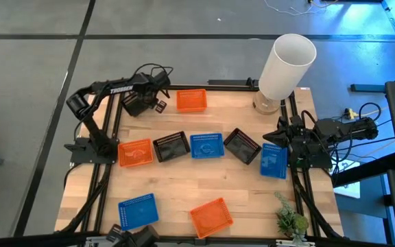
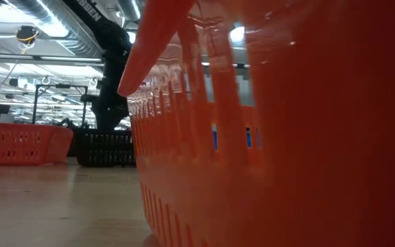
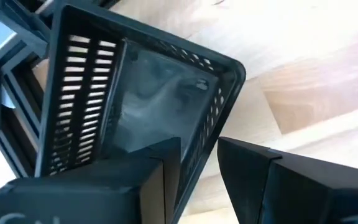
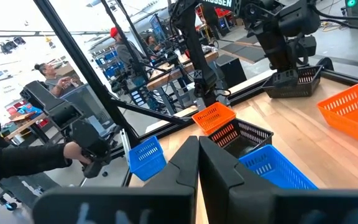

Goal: Stack baskets by color
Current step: Stack the top black bin on top of the bottom left black bin

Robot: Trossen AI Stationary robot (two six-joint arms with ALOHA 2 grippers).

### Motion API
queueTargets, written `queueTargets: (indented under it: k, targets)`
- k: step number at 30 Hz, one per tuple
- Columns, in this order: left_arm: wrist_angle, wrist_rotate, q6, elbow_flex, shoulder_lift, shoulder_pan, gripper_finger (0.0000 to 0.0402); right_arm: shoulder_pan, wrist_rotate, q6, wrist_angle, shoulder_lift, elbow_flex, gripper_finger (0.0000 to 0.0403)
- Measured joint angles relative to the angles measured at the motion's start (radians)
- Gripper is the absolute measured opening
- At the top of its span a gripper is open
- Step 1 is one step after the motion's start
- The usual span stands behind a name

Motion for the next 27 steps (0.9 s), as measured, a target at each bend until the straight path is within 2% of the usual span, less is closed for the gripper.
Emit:
queueTargets:
  k: [9,13,17,20,23,27]
  targets:
    - [0.026,0.004,0.025,0.001,0.041,0.019,0.0098,0.000,0.000,0.000,0.025,0.000,0.000,0.0012]
    - [0.032,0.057,0.056,0.000,0.080,0.019,0.0098,0.000,0.000,0.000,0.024,0.000,0.000,0.0012]
    - [0.032,0.063,0.084,0.000,0.115,0.015,0.0095,0.000,0.000,0.000,0.024,0.000,0.000,0.0012]
    - [0.033,0.056,0.095,0.000,0.118,0.006,0.0067,0.000,0.000,0.000,0.024,0.000,0.000,0.0012]
    - [0.032,0.052,0.100,0.000,0.118,-0.007,0.0015,0.000,0.000,0.000,0.024,0.000,0.000,0.0012]
    - [0.000,0.053,0.094,0.000,0.100,-0.023,0.0002,0.000,-0.001,0.000,0.024,0.000,0.000,0.0012]
